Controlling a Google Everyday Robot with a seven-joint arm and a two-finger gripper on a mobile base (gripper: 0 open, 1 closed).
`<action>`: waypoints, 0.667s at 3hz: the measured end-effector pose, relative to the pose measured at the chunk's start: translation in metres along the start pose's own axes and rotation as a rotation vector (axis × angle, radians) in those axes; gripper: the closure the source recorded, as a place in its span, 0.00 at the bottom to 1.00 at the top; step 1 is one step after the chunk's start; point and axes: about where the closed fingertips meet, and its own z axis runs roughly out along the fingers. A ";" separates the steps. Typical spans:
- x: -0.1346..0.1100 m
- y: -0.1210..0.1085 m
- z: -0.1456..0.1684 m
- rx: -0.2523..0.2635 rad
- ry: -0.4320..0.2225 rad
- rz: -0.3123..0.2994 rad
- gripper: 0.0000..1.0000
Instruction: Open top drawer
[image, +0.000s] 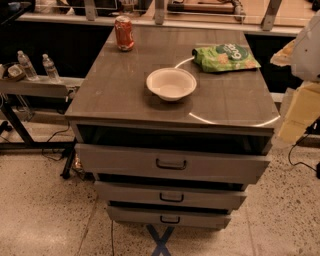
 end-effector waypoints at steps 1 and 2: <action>0.003 0.002 0.004 -0.006 -0.002 -0.001 0.00; 0.017 0.010 0.025 -0.042 -0.003 -0.001 0.00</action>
Offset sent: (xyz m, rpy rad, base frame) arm -0.0129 -0.0216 -0.0640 0.0230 0.1012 0.0221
